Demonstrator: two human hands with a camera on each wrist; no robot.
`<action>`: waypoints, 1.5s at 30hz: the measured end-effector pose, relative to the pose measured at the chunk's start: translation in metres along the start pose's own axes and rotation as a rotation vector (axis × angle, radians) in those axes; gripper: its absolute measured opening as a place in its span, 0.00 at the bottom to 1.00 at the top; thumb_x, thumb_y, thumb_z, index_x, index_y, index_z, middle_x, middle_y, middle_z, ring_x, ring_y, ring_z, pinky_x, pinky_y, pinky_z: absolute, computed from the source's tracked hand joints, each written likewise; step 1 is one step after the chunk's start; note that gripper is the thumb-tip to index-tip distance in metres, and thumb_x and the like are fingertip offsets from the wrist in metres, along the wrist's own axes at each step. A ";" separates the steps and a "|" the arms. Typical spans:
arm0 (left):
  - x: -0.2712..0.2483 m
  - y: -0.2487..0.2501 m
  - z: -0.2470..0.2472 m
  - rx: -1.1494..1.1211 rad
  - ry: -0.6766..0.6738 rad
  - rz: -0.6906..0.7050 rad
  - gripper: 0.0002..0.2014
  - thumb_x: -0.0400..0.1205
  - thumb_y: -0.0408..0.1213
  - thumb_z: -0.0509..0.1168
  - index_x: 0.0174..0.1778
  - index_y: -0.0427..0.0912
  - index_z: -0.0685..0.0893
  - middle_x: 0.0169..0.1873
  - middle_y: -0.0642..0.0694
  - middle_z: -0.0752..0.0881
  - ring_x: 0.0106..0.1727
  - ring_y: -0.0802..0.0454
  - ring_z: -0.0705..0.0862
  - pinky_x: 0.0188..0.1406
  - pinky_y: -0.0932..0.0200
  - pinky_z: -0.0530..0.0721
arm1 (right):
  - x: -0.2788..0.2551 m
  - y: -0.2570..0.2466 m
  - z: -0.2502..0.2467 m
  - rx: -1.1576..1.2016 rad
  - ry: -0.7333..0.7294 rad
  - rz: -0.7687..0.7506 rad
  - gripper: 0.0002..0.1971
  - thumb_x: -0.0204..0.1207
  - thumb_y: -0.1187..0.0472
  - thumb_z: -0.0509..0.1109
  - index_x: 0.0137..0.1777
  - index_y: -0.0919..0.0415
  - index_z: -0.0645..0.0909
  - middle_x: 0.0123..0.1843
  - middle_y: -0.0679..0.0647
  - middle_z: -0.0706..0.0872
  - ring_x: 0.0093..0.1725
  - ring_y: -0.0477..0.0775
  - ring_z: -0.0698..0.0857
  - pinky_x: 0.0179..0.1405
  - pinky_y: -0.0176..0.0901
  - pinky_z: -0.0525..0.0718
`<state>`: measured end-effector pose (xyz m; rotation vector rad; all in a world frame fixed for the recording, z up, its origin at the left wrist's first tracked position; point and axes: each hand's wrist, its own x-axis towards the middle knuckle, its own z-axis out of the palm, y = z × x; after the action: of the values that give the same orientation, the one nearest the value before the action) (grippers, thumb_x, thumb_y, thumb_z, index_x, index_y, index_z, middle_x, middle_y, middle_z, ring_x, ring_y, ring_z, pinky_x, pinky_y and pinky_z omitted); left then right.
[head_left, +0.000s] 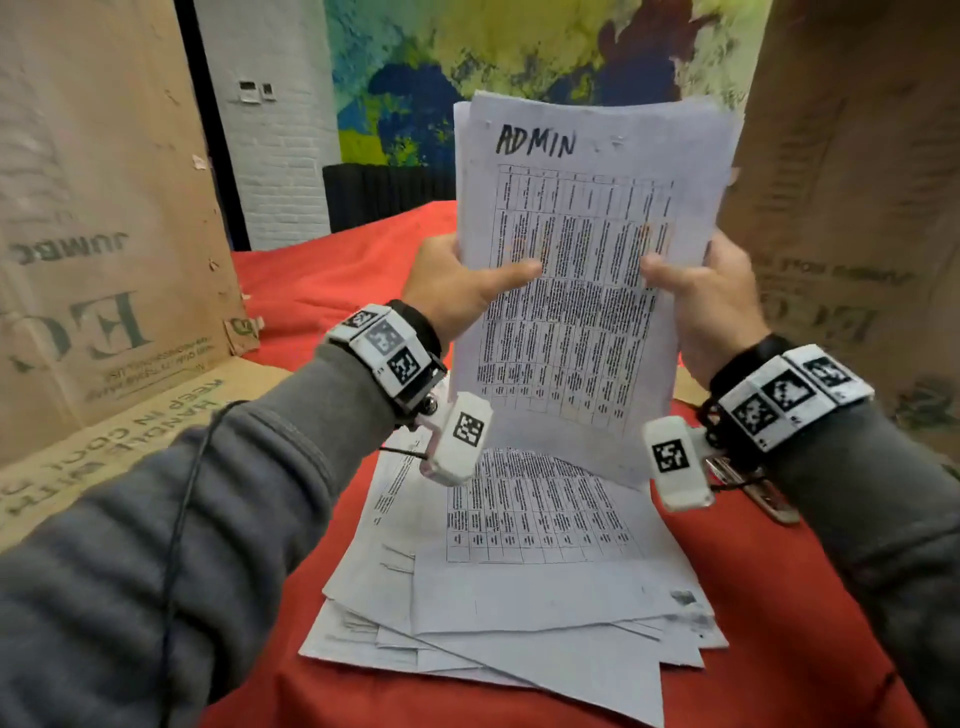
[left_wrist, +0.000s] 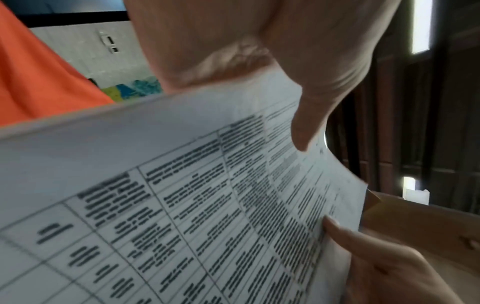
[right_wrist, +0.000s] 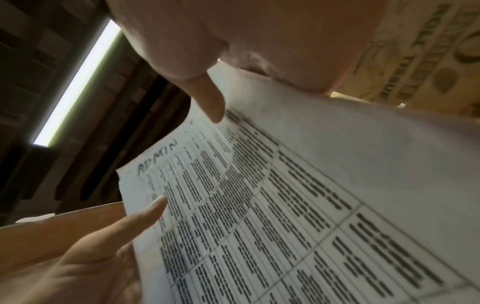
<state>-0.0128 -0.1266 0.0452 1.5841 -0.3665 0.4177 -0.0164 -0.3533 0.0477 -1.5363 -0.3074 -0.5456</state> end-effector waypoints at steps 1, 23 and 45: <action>0.000 0.001 0.001 0.005 0.027 0.008 0.10 0.76 0.29 0.81 0.46 0.45 0.88 0.41 0.54 0.95 0.45 0.60 0.93 0.55 0.56 0.90 | -0.001 0.001 -0.001 -0.003 -0.001 -0.030 0.22 0.69 0.60 0.74 0.64 0.63 0.84 0.62 0.59 0.91 0.61 0.61 0.91 0.66 0.67 0.88; -0.003 -0.015 -0.004 -0.013 0.136 0.003 0.10 0.75 0.38 0.83 0.46 0.38 0.92 0.40 0.52 0.95 0.44 0.58 0.94 0.42 0.63 0.90 | 0.003 0.020 -0.003 0.069 0.010 0.007 0.12 0.81 0.69 0.74 0.64 0.62 0.87 0.56 0.53 0.94 0.56 0.53 0.94 0.53 0.46 0.91; 0.004 -0.010 0.003 -0.011 0.125 -0.015 0.21 0.77 0.42 0.83 0.54 0.27 0.90 0.51 0.32 0.94 0.54 0.36 0.94 0.61 0.32 0.90 | 0.007 0.018 -0.005 0.078 -0.021 -0.042 0.05 0.78 0.65 0.79 0.52 0.58 0.89 0.45 0.46 0.95 0.47 0.45 0.94 0.45 0.39 0.91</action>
<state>-0.0045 -0.1289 0.0382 1.5411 -0.2605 0.4997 -0.0019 -0.3598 0.0358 -1.4632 -0.3735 -0.5447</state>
